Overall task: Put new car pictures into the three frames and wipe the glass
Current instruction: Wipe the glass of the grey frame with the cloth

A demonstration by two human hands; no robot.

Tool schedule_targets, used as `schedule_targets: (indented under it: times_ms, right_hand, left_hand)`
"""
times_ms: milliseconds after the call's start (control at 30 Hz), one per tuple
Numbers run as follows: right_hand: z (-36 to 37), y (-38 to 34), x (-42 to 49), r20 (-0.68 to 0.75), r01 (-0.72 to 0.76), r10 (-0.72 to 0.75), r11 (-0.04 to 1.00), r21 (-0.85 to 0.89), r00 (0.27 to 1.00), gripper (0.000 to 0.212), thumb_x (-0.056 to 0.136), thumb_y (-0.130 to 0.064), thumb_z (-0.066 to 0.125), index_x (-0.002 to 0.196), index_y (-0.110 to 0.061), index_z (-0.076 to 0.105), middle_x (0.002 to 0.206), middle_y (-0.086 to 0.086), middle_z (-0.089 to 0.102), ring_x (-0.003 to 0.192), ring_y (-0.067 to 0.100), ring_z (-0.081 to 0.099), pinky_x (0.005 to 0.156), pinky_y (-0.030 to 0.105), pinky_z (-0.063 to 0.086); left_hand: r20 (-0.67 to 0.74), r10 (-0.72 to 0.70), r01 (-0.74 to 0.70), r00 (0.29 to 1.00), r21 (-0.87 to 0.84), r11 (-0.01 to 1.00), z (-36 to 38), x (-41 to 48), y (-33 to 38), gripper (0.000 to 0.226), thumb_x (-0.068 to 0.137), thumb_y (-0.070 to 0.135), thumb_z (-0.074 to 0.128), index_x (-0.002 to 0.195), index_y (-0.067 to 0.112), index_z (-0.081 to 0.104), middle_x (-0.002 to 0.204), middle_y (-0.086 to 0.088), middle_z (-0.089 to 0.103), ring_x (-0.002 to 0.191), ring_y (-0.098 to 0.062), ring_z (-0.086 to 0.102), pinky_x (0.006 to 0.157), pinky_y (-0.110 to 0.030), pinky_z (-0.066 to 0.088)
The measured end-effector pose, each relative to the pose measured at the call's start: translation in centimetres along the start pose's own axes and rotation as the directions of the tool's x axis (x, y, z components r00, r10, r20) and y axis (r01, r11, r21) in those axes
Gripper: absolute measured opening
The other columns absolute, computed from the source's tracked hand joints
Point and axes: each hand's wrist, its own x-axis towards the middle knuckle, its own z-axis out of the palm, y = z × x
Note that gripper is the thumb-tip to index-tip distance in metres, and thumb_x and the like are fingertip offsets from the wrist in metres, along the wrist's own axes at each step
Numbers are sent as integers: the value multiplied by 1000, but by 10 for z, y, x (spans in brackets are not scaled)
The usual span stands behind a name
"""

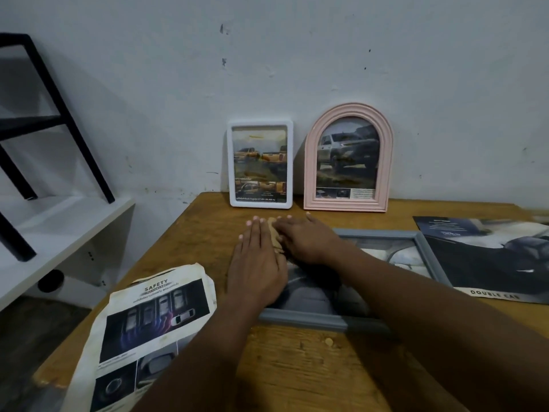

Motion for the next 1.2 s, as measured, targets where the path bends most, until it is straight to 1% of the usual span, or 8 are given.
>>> schedule_targets:
  times_ms: [167,433,633,733,900,1067,1133,1200]
  right_hand:
    - [-10,38,-26,-77,-134,130,990,-43,989,38,102,-41,43,137,-30,54,135,7,59,117,29,57,97,42,44]
    - [-31,110,-102,-124,-330,310,925,-191,942,32,101,-33,44,127,-29,62,118,10,67,104,33,63,83,40,52]
    - [-45,140,-155,-157,-456,436,881,-129,886,27,101,-22,47,115,-18,70,106,14,68,95,34,63,72,37,49]
    - [-46,133,-160,-187,-461,443,885,-63,877,27,98,-16,49,112,-16,72,109,14,69,95,33,62,73,34,46]
    - [-60,125,-195,-220,-414,424,906,90,879,22,98,-16,50,90,-10,69,90,14,68,73,22,49,62,31,33]
    - [-95,90,-259,48,-324,320,940,105,946,30,101,-16,52,81,-37,59,78,-12,61,73,9,56,62,25,40]
    - [-99,77,-279,200,-333,310,938,94,929,24,99,-15,54,101,-36,66,97,-15,66,90,5,62,77,23,50]
    - [-103,70,-288,335,-367,320,926,86,886,30,97,-16,57,123,-30,64,116,-13,65,109,9,61,94,32,53]
  left_hand:
    - [127,170,-190,977,163,968,5,6,2,65,106,36,27,163,15,6,171,-7,1,157,-21,0,127,-40,4]
    - [189,126,-161,974,182,970,8,12,0,57,108,37,24,160,16,24,170,-5,14,154,-25,22,124,-42,19]
    - [200,107,-140,974,161,977,7,11,4,56,108,37,24,161,16,26,170,-5,13,155,-25,19,124,-42,15]
    - [215,99,-131,972,141,981,4,11,5,56,109,37,23,161,16,25,171,-5,11,155,-25,17,124,-42,14]
    - [218,100,-124,971,100,987,1,6,5,56,110,39,22,161,16,25,171,-6,12,155,-28,17,124,-45,14]
    - [125,30,-35,992,40,999,-11,-2,5,63,107,51,26,161,21,20,168,-11,19,148,-35,32,116,-53,33]
    - [88,-8,1,996,81,997,-17,-3,8,64,105,53,31,158,17,26,158,-14,39,136,-36,46,107,-52,43]
    - [120,-72,58,990,117,991,-25,-6,14,64,102,53,37,153,15,33,146,-15,53,124,-35,55,100,-49,48]
